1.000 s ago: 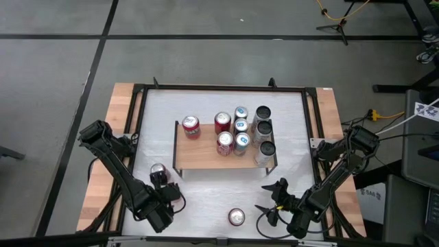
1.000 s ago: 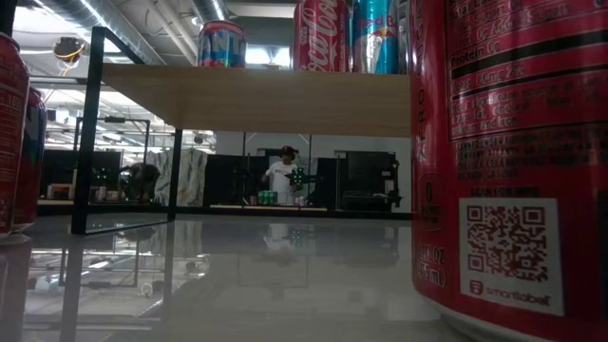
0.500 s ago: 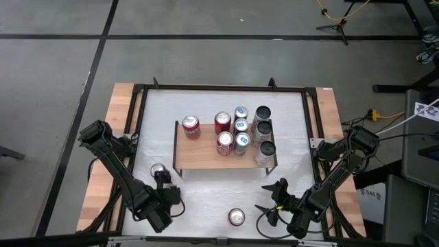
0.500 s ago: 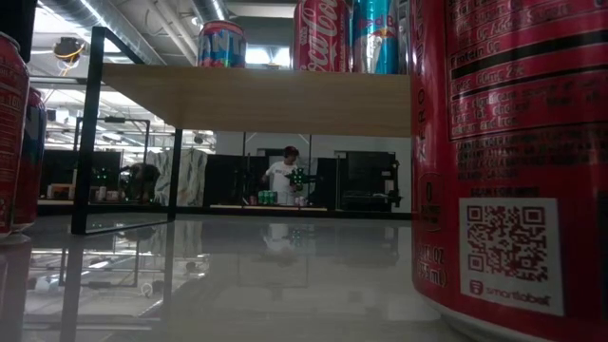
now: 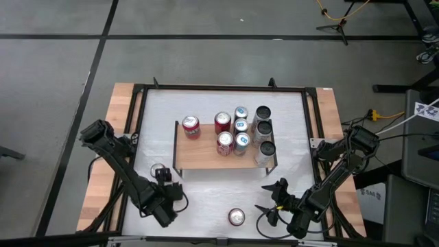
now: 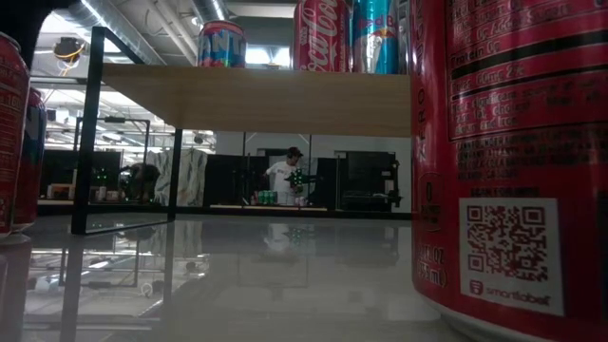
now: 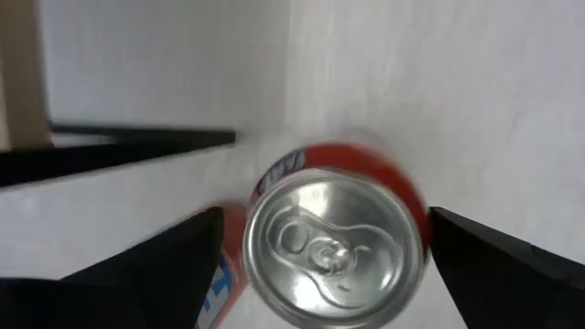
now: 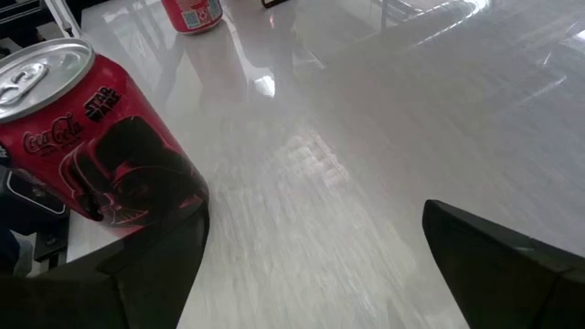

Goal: Place canned beverage on shelf
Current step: Put the bottom red soda can on the shelf aligned with the other red soda can

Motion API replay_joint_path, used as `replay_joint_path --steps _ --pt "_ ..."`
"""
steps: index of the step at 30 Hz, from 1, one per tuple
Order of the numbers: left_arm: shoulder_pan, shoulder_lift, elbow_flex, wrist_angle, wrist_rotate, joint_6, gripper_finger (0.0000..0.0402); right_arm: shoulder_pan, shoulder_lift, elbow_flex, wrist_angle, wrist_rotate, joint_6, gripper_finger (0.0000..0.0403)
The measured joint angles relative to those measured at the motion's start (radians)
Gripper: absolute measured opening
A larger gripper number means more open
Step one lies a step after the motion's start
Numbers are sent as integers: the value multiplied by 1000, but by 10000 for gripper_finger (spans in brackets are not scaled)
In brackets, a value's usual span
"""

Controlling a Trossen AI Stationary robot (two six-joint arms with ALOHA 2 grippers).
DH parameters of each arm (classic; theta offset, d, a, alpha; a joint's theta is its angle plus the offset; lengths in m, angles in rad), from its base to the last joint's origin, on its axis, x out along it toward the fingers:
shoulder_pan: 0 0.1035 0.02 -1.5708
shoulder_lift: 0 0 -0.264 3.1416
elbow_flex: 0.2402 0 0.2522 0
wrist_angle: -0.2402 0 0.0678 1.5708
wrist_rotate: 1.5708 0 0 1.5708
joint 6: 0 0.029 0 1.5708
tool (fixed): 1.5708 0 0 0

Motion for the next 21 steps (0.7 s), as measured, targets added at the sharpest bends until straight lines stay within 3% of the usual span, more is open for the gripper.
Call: replay_joint_path --steps 4,8,12,16,21 --pt "22 1 -36 31 78 -2 345 0 0 0 0 0 0 392" --pt "38 2 -38 60 90 -8 323 0 0 0 0 0 0 392" --pt "55 1 -37 61 118 -109 300 0 0 0 0 0 0 392" --pt "70 -1 -36 56 150 -337 288 0 0 0 0 0 0 392" --pt "78 -1 -35 54 157 -750 286 0 0 0 0 0 0 392"
